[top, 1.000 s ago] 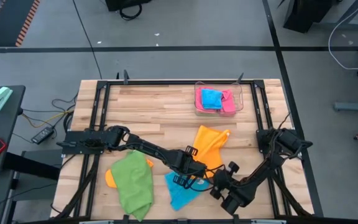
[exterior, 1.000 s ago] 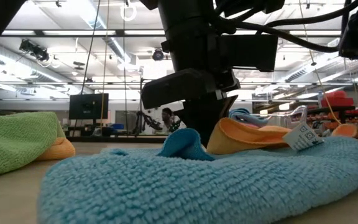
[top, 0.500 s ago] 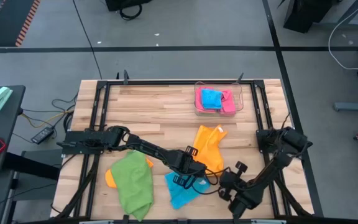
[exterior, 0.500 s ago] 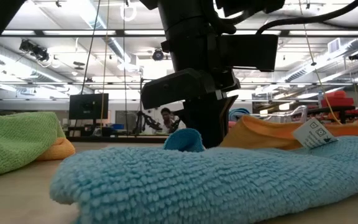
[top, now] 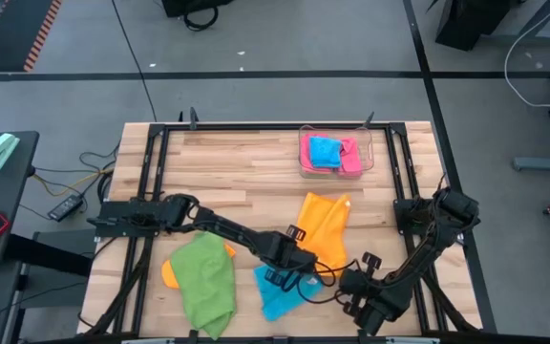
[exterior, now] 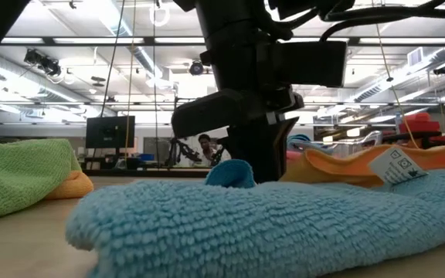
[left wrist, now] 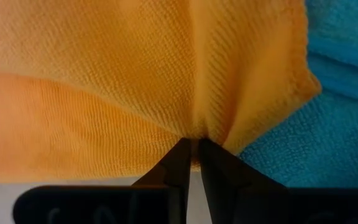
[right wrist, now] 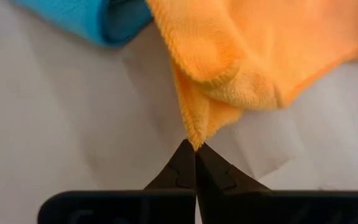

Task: Fold microfiber towels
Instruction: Fold the right yellow towel

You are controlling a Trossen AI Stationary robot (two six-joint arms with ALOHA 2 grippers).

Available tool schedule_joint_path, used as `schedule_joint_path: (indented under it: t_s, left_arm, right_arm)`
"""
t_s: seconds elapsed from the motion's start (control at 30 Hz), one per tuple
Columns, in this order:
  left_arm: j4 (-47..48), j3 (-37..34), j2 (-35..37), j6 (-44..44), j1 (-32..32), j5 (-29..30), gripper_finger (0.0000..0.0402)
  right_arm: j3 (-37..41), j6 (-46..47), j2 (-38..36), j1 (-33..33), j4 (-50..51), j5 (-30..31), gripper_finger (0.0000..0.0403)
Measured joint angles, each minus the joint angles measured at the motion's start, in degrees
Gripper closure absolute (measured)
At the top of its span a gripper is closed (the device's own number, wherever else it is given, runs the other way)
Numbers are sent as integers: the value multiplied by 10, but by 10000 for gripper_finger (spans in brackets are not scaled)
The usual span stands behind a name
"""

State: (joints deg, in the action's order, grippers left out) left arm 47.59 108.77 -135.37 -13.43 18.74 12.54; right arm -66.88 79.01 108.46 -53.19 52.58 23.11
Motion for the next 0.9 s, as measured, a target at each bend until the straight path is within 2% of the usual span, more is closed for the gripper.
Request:
schedule_joint_path:
  t_s: [0.1, 0.27, 0.37, 0.47, 0.53, 0.6, 0.67, 0.8, 0.9]
  left_arm:
    - [1, 0, 0, -27, 4, 1, 354]
    - [9, -1, 7, -41, 8, -7, 352]
    - [16, -2, 12, -45, 9, -14, 357]
    - [19, -2, 17, -44, 9, -29, 360]
    - [26, -2, 17, -44, 9, -36, 360]
    - [31, -2, 17, -47, 11, -40, 358]
    - [40, -1, 17, -52, 12, -40, 356]
    - [51, -1, 18, -53, 12, -40, 354]
    - [57, -1, 18, -53, 13, -40, 357]
  right_arm:
    - [0, -31, -3, 10, 0, -33, 402]
    - [0, -83, -5, 18, -31, -41, 392]
    - [-1, -112, -5, 23, -61, -54, 367]
    - [-1, -117, -5, 25, -83, -93, 333]
    - [-1, -118, -7, 26, -77, -127, 310]
    - [-1, -117, -15, 26, -58, -132, 290]
    - [-1, -117, -26, 20, -48, -91, 276]
    - [-1, -166, -32, 9, -42, 34, 256]
    - [2, -214, -32, 12, -49, 79, 238]
